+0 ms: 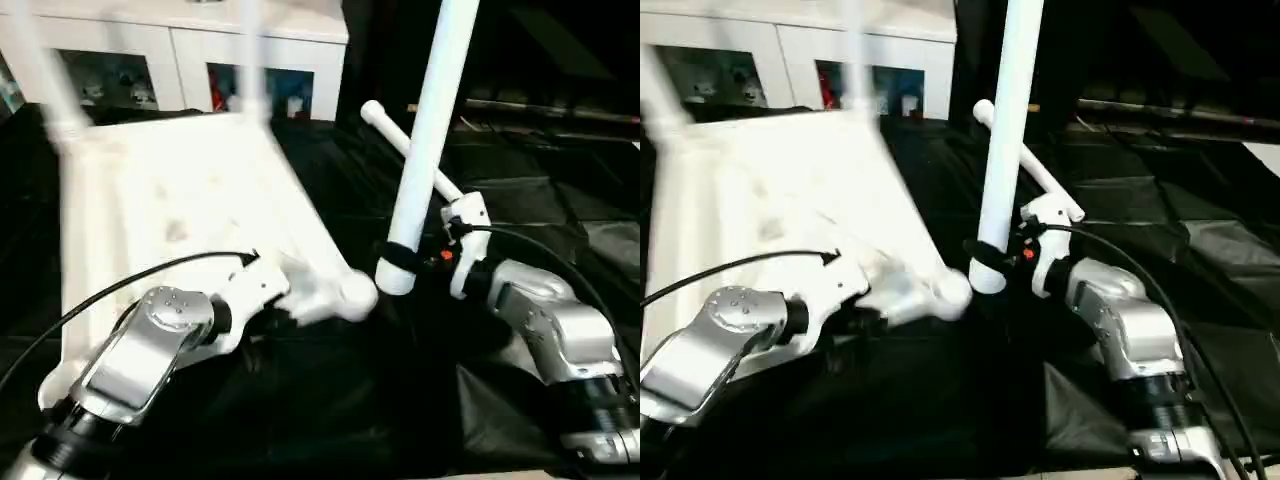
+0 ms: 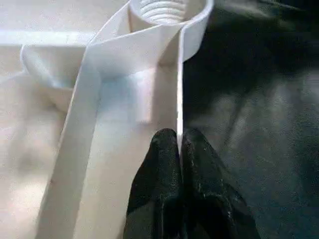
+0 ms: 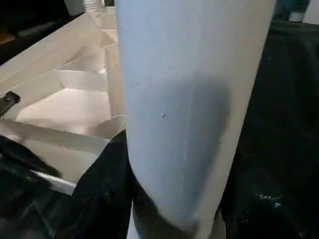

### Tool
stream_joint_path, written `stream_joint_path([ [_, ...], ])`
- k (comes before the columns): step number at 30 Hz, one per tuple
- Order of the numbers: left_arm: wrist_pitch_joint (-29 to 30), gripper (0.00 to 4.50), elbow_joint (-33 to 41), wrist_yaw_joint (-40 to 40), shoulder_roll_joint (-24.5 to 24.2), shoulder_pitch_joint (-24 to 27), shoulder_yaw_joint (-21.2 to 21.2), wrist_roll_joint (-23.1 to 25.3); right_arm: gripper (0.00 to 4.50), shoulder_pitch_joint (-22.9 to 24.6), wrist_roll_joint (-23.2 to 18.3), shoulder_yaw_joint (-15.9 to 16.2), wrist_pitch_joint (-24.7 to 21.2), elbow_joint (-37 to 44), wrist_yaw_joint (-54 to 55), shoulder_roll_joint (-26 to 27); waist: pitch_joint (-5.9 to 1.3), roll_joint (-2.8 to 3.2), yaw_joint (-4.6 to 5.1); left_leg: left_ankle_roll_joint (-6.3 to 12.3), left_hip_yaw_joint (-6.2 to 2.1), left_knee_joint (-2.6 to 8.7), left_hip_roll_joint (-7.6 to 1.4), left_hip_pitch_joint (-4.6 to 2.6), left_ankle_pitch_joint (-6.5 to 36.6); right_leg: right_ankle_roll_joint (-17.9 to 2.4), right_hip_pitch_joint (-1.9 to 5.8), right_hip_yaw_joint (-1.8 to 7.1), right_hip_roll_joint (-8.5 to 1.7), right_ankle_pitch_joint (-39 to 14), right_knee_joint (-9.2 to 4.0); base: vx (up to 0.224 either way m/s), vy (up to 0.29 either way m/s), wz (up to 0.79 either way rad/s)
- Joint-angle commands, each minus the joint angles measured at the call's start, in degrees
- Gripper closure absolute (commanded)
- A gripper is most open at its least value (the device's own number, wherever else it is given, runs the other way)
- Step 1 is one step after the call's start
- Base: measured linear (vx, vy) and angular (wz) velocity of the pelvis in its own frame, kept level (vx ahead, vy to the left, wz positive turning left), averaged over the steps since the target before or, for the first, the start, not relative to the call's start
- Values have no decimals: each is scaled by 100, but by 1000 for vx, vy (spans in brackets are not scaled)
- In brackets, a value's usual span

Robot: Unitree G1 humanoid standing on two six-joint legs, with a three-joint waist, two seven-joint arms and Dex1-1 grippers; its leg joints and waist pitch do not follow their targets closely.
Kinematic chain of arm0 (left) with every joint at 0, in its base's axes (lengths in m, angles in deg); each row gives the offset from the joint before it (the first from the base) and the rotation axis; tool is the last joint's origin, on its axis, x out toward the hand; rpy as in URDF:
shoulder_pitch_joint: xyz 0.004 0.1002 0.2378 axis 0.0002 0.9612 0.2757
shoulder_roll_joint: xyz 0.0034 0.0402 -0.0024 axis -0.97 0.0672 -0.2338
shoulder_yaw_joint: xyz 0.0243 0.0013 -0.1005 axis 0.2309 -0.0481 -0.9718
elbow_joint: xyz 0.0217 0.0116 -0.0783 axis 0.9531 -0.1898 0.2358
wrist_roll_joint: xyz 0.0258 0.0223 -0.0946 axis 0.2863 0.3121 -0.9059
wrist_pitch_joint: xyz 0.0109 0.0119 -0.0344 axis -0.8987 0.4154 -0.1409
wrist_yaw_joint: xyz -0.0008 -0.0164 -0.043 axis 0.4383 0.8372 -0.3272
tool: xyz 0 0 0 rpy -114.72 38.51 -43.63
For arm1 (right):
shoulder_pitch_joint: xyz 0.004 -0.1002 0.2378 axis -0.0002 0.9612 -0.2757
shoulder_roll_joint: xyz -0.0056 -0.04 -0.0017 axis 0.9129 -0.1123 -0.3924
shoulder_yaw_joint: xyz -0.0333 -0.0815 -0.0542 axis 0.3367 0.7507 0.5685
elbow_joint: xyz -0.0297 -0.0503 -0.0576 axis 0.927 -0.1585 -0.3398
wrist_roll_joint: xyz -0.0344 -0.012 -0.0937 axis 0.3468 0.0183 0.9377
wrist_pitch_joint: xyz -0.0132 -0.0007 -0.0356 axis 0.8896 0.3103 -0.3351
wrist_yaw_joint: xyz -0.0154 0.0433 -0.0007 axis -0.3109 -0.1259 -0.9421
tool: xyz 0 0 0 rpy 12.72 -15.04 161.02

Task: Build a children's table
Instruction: Insert table leg to table base

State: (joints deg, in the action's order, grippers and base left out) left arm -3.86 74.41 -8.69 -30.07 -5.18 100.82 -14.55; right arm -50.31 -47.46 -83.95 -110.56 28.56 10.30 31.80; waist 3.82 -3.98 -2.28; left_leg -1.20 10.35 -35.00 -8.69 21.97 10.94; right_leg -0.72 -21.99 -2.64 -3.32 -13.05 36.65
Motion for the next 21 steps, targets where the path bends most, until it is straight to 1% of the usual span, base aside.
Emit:
stream_joint_path([
  [1, -162, 444, -227, 68, 89, -169, 132, 68, 261, -226, 78, 35, 156, -281, 19, 56, -361, 10, -51, 134, -177, 446, -467, -118, 630, -1427, 203, 315, -564, -449, -447, 0, 0, 0],
  [2, -220, 444, -311, 71, 118, -224, 173, 99, 261, -302, 105, 38, 184, -408, 49, 107, -367, 13, -67, 147, -171, 444, -467, -127, 596, -1432, 209, 314, -563, -401, -445, 0, 0, 0],
  [4, -545, 450, -548, -57, 187, -344, 273, 100, 262, -477, 155, 61, 255, -731, 61, 215, -370, 18, -93, 188, -170, 431, -470, -123, 481, -1469, 212, 313, -572, -259, -431, 0, 0, 0],
  [5, -802, 450, -700, -184, 224, -414, 357, 72, 262, -622, 164, 64, 313, -999, 11, 293, -377, 19, -124, 184, -155, 426, -467, -143, 484, -1473, 205, 314, -571, -260, -434, 0, 0, 0],
  [7, -894, 450, -739, -230, 229, -431, 387, 66, 262, -663, 156, 56, 325, -1071, -6, 316, -371, 22, -175, 146, -147, 434, -485, -153, 507, -1468, 204, 317, -574, -247, -421, 0, 0, 0],
  [8, -1065, 450, -863, -331, 246, -486, 444, 66, 262, -814, 150, 29, 368, -1339, 0, 378, -380, 16, -182, 142, -150, 437, -484, -143, 445, -1465, 217, 309, -573, -195, -401, 0, 0, 0],
  [9, -1201, 450, -979, -388, 254, -542, 492, 92, 262, -919, 173, 39, 411, -1552, -14, 415, -379, 18, -189, 144, -147, 437, -476, -146, 454, -1464, 212, 306, -569, -223, -413, 0, 0, 0],
  [10, -1260, 450, -1049, -390, 262, -567, 501, 104, 262, -961, 204, 48, 453, -1653, -27, 427, -376, 21, -202, 126, -137, 434, -476, -159, 497, -1455, 201, 308, -572, -279, -423, 0, 0, 0],
  [11, -1312, 450, -1107, -403, 250, -601, 523, 132, 262, -987, 263, 100, 485, -1729, -61, 419, -369, -17, -232, 81, -129, 439, -485, -155, 549, -1426, 208, 311, -587, -392, -421, 0, 0, 0],
  [12, -1320, 450, -1129, -406, 246, -614, 524, 138, 262, -990, 286, 127, 495, -1746, -85, 412, -367, -10, -234, 60, -126, 443, -487, -153, 574, -1403, 209, 312, -586, -446, -422, 0, 0, 0],
  [13, -1330, 450, -1158, -409, 241, -632, 526, 146, 262, -994, 315, 162, 507, -1769, -116, 403, -360, -23, -251, 36, -119, 446, -492, -160, 643, -1347, 199, 315, -593, -578, -441, 0, 0, 0],
  [14, -1435, 450, -1293, -437, 213, -704, 549, 167, 262, -1033, 386, 234, 552, -1884, -209, 391, -361, -18, -258, 22, -116, 446, -496, -164, 669, -1329, 198, 319, -599, -624, -445, 0, 0, 0],
  [15, -1491, 450, -1356, -453, 199, -735, 557, 180, 262, -1053, 408, 250, 565, -1934, -237, 389, -357, -46, -262, 7, -110, 446, -495, -159, 701, -1288, 193, 319, -601, -743, -453, 0, 0, 0],
  [16, -1502, 450, -1369, -456, 197, -741, 558, 183, 262, -1057, 413, 253, 567, -1944, -242, 389, -355, -36, -265, -3, -110, 450, -493, -157, 723, -1265, 189, 317, -598, -822, -462, 0, 0, 0],
  [17, -1560, 450, -1431, -484, 187, -769, 549, 183, 262, -1077, 436, 256, 594, -1988, -272, 386, -358, -39, -263, -48, -97, 448, -500, -172, 774, -1237, 176, 318, -595, -923, -470, 0, 0, 0],
  [18, -1646, 450, -1541, -539, 178, -817, 517, 178, 262, -1095, 441, 243, 605, -2025, -355, 345, -353, -38, -281, -55, -83, 443, -501, -187, 824, -1205, 157, 325, -601, -1018, -489, 0, 0, 0],
  [20, -1712, 450, -1632, -577, 174, -847, 508, 185, 262, -1113, 471, 247, 632, -2079, -389, 302, -351, -40, -288, -95, -78, 450, -511, -182, 862, -1154, 153, 324, -596, -1113, -489, 0, 0, 0],
  [21, -1751, 450, -1672, -594, 160, -855, 509, 188, 262, -1113, 472, 230, 636, -2082, -416, 288, -354, -23, -293, -111, -81, 451, -518, -181, 859, -1149, 154, 324, -603, -1105, -482, 0, 0, 0],
])
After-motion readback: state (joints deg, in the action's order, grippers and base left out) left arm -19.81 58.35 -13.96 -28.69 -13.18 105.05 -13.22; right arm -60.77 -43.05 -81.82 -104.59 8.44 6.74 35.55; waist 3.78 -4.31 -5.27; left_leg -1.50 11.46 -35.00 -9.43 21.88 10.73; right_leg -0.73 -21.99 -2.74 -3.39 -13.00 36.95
